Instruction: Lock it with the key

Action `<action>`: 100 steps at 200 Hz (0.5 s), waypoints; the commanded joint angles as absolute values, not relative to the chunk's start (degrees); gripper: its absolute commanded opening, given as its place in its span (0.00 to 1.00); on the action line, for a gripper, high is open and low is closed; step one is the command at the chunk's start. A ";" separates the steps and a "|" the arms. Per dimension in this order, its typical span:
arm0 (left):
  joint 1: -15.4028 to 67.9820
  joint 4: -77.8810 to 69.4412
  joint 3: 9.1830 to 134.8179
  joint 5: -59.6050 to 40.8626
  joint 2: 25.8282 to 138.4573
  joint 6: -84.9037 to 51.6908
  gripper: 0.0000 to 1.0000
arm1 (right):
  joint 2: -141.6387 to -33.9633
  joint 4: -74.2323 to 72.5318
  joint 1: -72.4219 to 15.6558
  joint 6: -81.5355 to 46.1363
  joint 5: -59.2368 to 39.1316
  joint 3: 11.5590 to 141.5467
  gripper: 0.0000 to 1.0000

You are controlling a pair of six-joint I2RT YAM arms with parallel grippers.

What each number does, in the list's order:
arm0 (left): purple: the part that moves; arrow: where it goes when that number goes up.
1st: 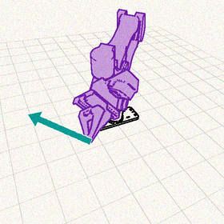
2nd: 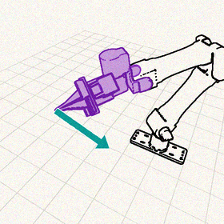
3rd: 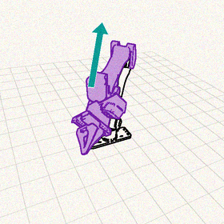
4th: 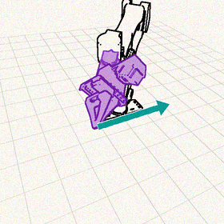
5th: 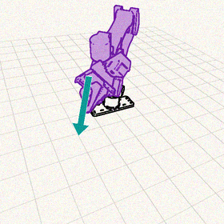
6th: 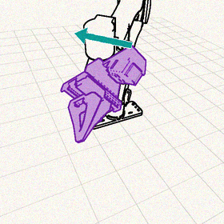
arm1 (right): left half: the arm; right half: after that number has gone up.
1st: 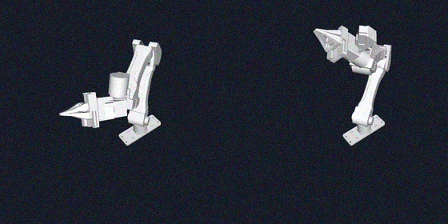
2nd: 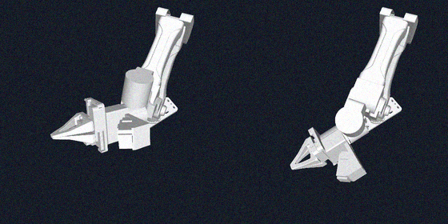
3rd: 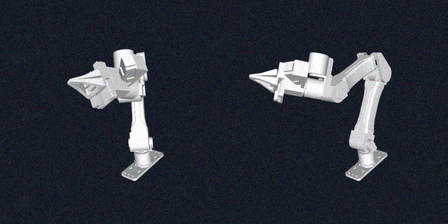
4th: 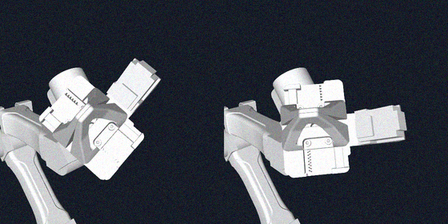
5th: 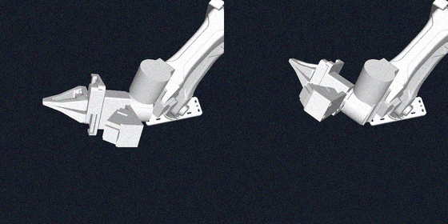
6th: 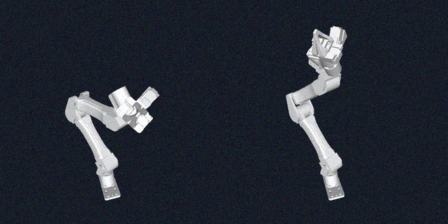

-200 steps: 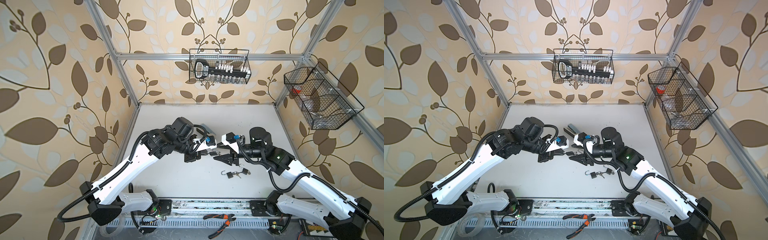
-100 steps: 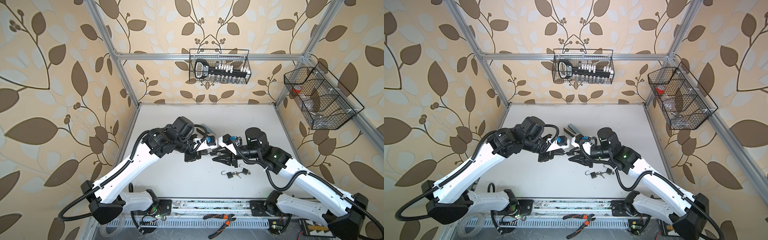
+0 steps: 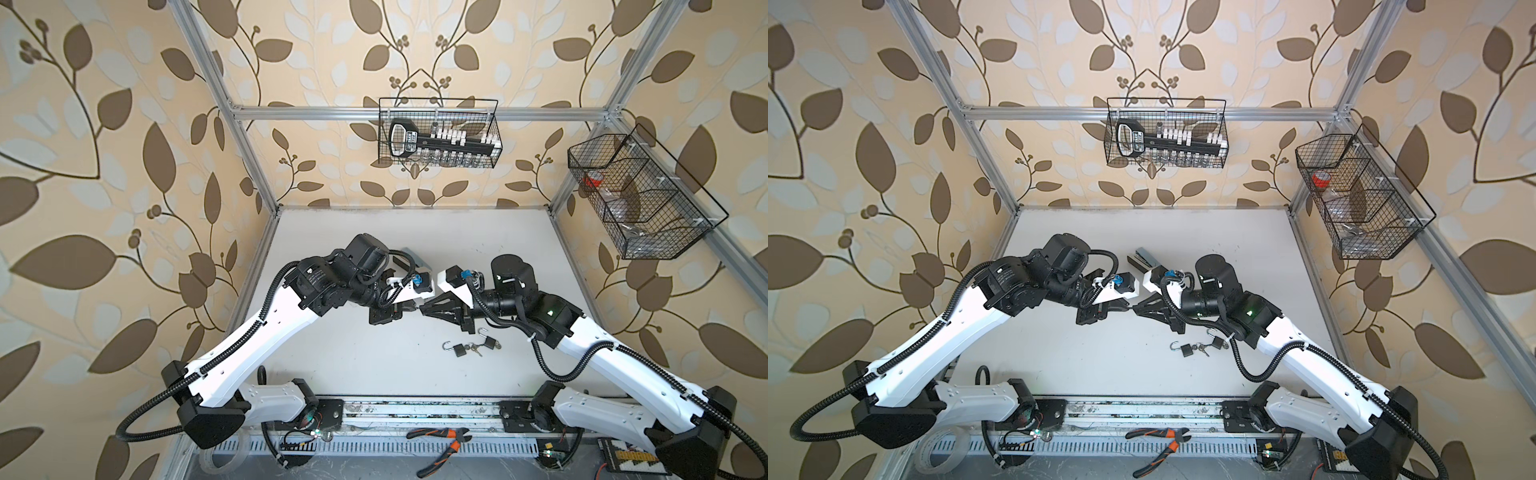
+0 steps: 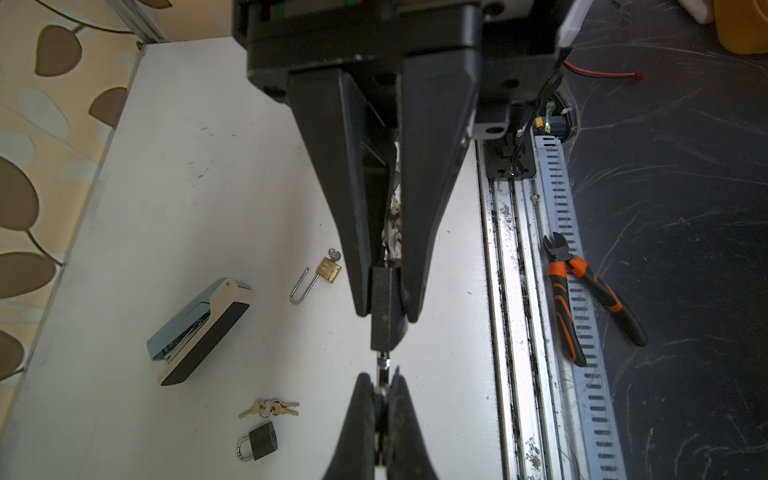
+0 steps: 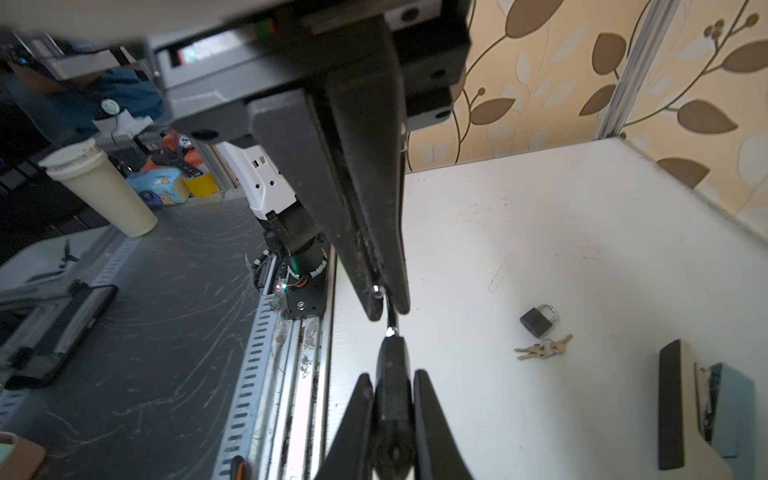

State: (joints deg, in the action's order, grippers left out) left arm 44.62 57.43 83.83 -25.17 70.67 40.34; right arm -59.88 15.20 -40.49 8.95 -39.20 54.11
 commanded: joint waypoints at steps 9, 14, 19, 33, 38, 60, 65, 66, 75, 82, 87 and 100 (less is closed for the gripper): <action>44.56 55.75 85.34 -26.10 68.92 41.44 0.00 | -58.64 14.38 -40.87 9.04 -40.52 53.80 0.00; 44.59 55.45 85.30 -26.17 68.82 41.10 0.00 | -58.54 14.12 -40.86 8.89 -40.37 53.62 0.00; 44.56 55.06 85.24 -26.26 68.66 40.70 0.00 | -58.30 13.80 -40.83 8.81 -40.07 53.45 0.00; 44.56 52.29 84.39 -26.28 67.69 38.24 0.05 | -57.16 12.08 -40.85 8.32 -38.58 52.64 0.00; 44.61 50.93 83.91 -26.47 67.04 36.96 0.20 | -56.65 11.25 -40.87 8.02 -37.56 52.31 0.00; 44.47 41.41 79.39 -26.88 62.16 28.38 0.59 | -54.24 7.83 -40.84 7.21 -30.98 50.70 0.00; 44.47 38.32 78.17 -25.91 60.82 24.99 0.67 | -53.85 7.24 -40.87 7.17 -29.49 50.36 0.00; 44.43 37.75 77.93 -25.61 60.56 24.27 0.69 | -53.78 7.14 -40.82 7.19 -29.16 50.27 0.00; 44.26 32.68 75.83 -22.43 58.55 17.33 0.83 | -53.12 5.97 -40.87 7.21 -26.84 49.57 0.00; 43.88 29.98 74.89 -20.26 57.50 12.80 0.89 | -52.71 4.91 -40.87 7.13 -24.96 49.04 0.00; 43.28 28.86 74.45 -19.37 56.96 10.04 0.92 | -52.46 4.04 -40.84 6.93 -23.83 48.72 0.00; 42.04 27.29 74.11 -18.43 56.36 3.88 0.97 | -52.05 1.14 -40.78 5.97 -21.16 47.76 0.00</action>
State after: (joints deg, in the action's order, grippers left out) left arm 44.10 39.16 75.09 -22.52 58.87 21.19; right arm -53.21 8.14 -40.51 7.29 -28.80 49.74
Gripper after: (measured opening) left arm 0.927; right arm 0.143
